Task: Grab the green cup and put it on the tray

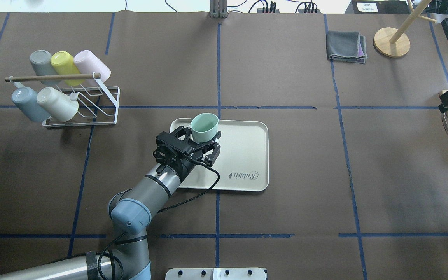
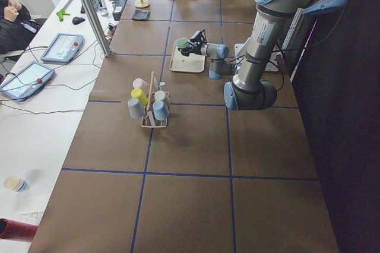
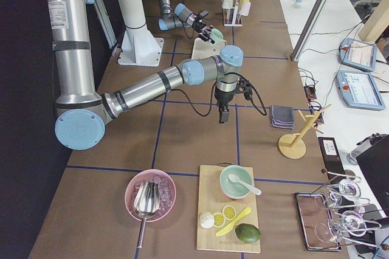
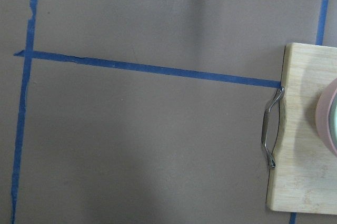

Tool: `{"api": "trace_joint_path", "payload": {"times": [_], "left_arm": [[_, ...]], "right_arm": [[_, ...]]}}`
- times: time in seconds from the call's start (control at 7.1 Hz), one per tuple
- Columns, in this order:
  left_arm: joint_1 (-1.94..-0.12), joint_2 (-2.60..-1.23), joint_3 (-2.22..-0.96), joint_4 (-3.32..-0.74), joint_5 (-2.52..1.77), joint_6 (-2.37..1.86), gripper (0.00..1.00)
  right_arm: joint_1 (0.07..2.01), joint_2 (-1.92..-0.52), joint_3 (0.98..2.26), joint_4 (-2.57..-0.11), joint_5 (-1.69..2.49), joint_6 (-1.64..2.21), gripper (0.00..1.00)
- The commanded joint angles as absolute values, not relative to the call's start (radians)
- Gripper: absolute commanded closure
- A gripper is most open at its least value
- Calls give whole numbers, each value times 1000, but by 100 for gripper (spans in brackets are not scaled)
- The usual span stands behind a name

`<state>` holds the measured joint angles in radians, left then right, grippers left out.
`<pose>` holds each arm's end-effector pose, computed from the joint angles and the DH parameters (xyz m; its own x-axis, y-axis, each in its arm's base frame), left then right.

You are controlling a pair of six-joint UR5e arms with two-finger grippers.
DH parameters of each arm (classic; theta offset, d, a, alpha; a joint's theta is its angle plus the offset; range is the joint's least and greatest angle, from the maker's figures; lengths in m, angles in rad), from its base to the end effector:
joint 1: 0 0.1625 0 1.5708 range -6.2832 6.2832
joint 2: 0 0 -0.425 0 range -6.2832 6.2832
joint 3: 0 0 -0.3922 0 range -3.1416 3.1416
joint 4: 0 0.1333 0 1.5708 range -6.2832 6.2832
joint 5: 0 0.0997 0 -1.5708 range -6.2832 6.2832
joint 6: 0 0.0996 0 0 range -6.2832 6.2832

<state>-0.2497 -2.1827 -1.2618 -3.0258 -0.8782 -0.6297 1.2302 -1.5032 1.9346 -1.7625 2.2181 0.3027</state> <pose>0.6056 -0.3577 0.2812 0.5389 0.5045 -0.6746 0.6157 0.3107 0.7241 -0.0982 -0.4964 0.4760 0.7688 -0.1102 0.6299 0.0999 0.9936 0.0520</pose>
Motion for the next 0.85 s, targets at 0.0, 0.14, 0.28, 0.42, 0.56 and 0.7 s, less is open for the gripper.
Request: {"api": "trace_joint_path", "payload": {"times": [0.0, 0.14, 0.28, 0.42, 0.56, 0.7], "left_arm": [[-242, -2187, -1240, -3020, -876, -618, 87], [-232, -2197, -1233, -3019, -870, -617, 87], [-227, -2209, -1223, -3017, -859, -617, 87], [-226, -2227, -1215, -3001, -859, -617, 87], [-225, -2235, -1215, -2984, -861, -617, 85], [-225, -2235, -1215, -2984, -861, -617, 77]], "right_arm": [[1230, -1503, 1931, -1763, 2218, 302, 0], [1230, -1505, 1930, -1763, 2218, 302, 0], [1230, -1505, 1930, -1763, 2218, 302, 0], [1230, -1506, 1930, -1763, 2218, 302, 0], [1230, -1506, 1930, -1763, 2218, 302, 0], [1230, -1508, 1930, -1763, 2218, 302, 0]]}}
